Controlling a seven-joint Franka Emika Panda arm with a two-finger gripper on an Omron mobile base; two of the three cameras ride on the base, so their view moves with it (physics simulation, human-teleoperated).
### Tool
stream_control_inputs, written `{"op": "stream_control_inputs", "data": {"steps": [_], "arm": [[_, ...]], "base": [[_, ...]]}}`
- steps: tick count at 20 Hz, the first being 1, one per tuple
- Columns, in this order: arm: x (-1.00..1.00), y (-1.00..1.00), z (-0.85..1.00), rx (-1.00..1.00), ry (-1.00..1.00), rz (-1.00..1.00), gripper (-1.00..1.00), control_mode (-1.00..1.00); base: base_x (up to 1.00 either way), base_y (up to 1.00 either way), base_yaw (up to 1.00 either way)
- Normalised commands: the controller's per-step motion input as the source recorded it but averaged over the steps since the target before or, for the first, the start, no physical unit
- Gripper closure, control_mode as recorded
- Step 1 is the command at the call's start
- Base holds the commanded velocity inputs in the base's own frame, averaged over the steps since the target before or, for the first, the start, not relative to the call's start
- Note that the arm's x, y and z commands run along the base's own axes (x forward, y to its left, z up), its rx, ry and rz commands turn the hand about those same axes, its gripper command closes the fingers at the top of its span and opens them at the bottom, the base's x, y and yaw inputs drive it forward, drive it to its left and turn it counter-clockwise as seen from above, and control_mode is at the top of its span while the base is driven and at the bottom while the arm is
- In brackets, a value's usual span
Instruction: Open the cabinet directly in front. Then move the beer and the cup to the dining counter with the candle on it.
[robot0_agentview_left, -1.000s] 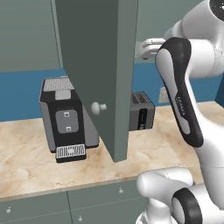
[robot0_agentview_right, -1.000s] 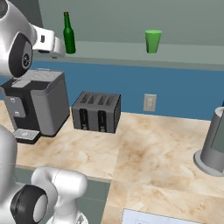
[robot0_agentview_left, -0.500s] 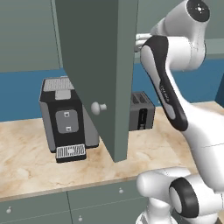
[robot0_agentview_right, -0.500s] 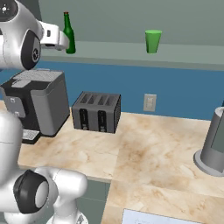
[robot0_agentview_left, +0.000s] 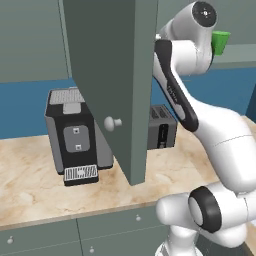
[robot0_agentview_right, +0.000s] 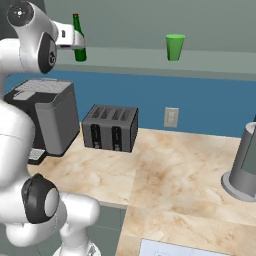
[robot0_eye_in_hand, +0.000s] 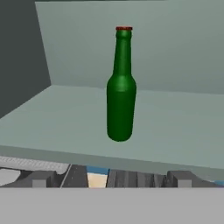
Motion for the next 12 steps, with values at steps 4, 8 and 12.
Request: {"op": "stream_control_inputs", "data": {"steps": [4,8,12], "arm": [[0.49,0.00,0.06,0.00,0.00,-0.02,-1.00,-1.00],[0.42,0.00,0.00,0.00,0.06,0.00,-1.00,-1.00],[0.44,0.00,0.00,0.00,0.07,0.00,-1.00,-1.00]], "base": [[0.00,0.00,0.00],[0.00,0.00,0.00],[0.00,0.00,0.00]]}}
